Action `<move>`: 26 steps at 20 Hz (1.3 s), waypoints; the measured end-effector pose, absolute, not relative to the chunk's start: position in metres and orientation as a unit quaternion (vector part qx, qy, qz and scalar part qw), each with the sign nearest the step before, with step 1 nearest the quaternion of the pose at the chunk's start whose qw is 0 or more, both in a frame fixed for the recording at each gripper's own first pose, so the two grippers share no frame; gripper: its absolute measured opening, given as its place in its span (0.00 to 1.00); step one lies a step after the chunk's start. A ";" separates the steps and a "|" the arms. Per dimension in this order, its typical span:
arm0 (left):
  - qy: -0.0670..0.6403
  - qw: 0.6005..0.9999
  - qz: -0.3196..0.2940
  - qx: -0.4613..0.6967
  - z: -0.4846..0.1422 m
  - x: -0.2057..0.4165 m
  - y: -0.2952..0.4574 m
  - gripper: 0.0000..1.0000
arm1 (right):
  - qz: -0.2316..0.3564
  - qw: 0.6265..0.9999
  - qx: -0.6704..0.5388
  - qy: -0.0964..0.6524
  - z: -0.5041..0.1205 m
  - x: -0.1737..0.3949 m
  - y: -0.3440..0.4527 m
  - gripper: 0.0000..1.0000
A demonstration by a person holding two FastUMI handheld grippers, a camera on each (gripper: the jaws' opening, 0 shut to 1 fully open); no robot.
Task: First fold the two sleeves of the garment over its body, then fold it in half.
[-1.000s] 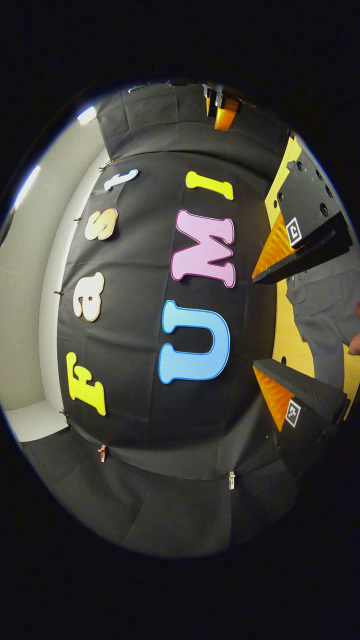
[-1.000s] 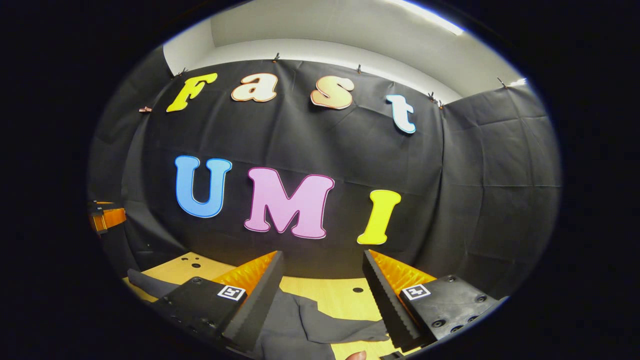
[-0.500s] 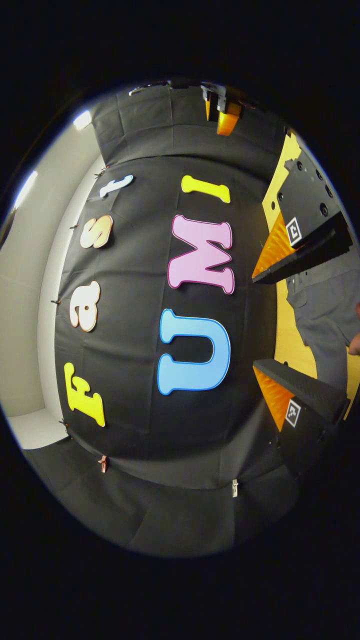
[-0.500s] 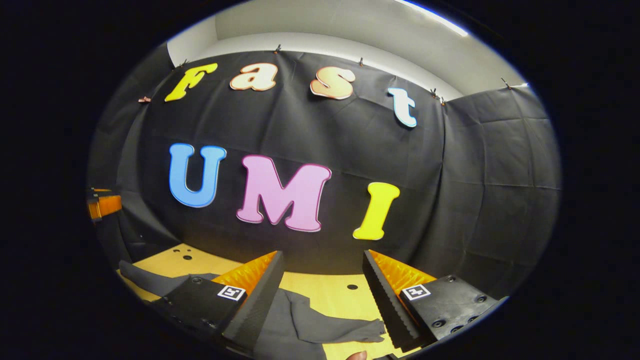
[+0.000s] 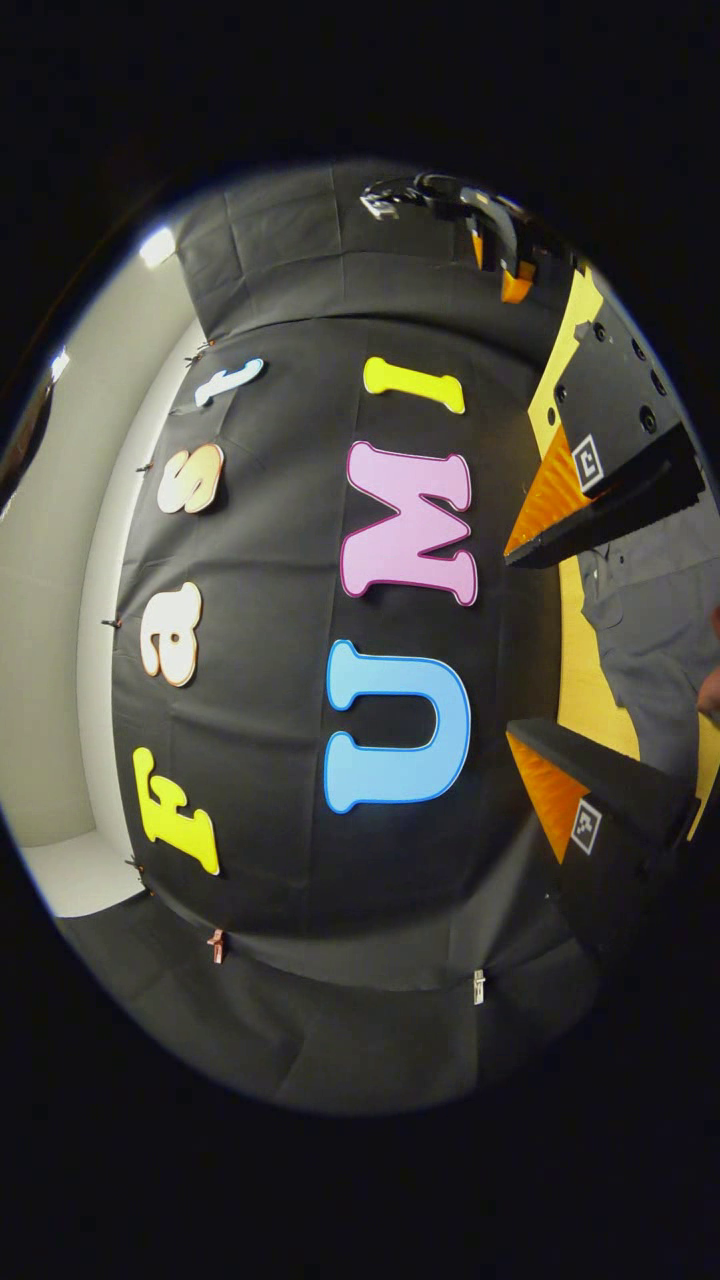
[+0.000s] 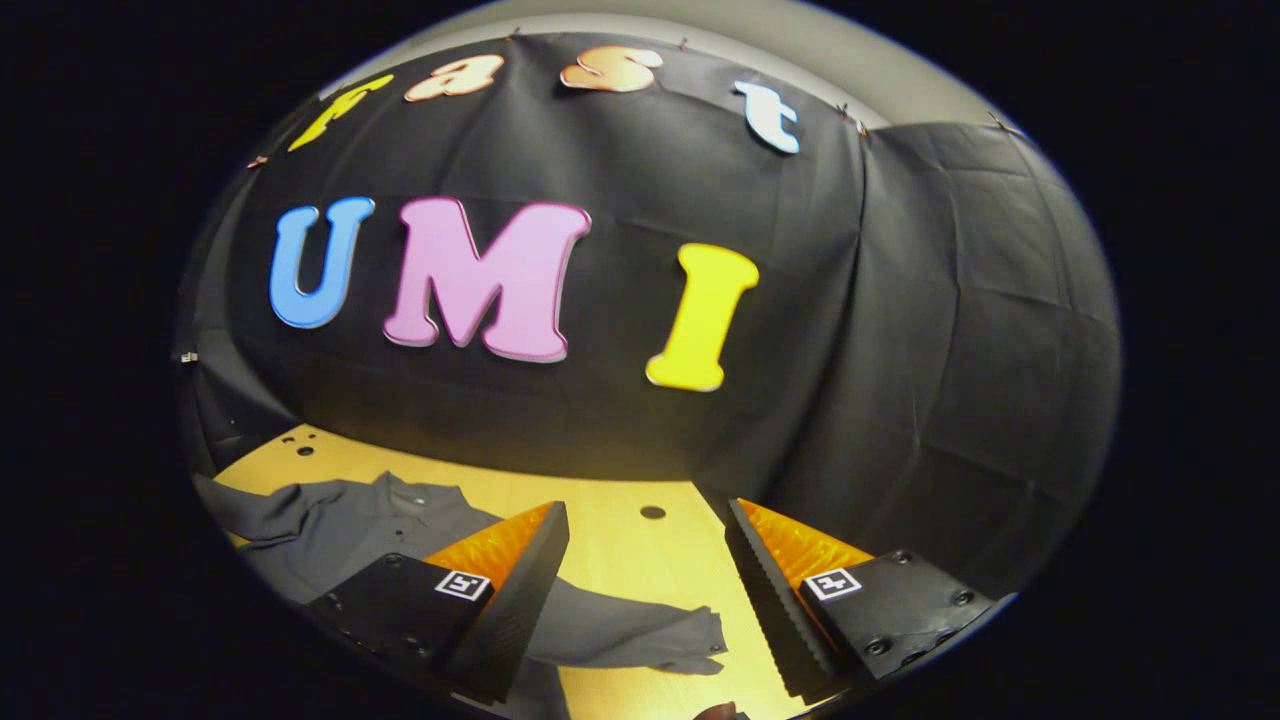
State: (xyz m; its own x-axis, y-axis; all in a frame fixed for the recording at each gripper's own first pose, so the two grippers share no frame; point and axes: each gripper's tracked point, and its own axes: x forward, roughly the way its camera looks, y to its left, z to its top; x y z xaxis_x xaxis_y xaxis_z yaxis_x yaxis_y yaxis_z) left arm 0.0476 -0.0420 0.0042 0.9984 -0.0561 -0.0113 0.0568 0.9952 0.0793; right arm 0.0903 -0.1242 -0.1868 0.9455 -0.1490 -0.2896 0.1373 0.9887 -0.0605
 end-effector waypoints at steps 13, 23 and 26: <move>0.058 0.996 0.011 0.059 -0.021 0.059 -0.051 0.95 | -0.125 0.921 0.042 0.366 -0.418 0.101 -0.188 0.98; 0.091 0.992 0.054 0.072 -0.038 0.051 -0.025 0.95 | -0.114 0.885 0.101 0.439 -0.484 0.081 -0.179 0.78; 0.091 0.990 0.073 0.079 -0.036 0.043 -0.010 0.95 | -0.112 0.882 0.098 0.447 -0.486 0.082 -0.178 0.10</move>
